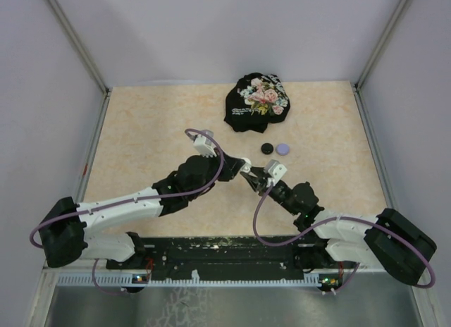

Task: Insert the wireless bluetooth earbuds into the charging case
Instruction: Place the earbud in the charging case, then close the charging case.

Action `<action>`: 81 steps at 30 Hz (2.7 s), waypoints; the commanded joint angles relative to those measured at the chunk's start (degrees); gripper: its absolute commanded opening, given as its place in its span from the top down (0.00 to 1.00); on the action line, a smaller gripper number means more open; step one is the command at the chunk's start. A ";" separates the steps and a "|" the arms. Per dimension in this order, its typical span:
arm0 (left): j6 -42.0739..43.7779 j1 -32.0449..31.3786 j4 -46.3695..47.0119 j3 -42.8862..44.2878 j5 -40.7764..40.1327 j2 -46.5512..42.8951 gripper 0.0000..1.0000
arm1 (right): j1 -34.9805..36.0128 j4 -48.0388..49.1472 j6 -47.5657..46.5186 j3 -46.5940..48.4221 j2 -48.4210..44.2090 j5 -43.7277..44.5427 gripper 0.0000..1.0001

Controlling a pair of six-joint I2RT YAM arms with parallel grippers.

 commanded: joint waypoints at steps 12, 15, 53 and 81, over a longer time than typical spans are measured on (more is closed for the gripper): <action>2.22 -3.02 -8.46 4.01 -4.38 0.02 0.59 | 0.54 4.16 0.77 -0.20 -1.50 0.39 1.00; 2.88 -3.09 -9.39 4.45 -4.68 -0.50 0.52 | 0.59 4.15 0.77 -0.18 -1.59 0.48 1.00; 18.47 14.90 -7.84 7.48 50.26 -0.22 0.08 | 0.52 2.39 3.12 1.57 -3.87 -13.79 1.00; 25.54 20.64 -27.19 8.87 34.06 -13.53 0.08 | -0.54 -8.39 8.44 6.59 -0.85 -8.13 1.00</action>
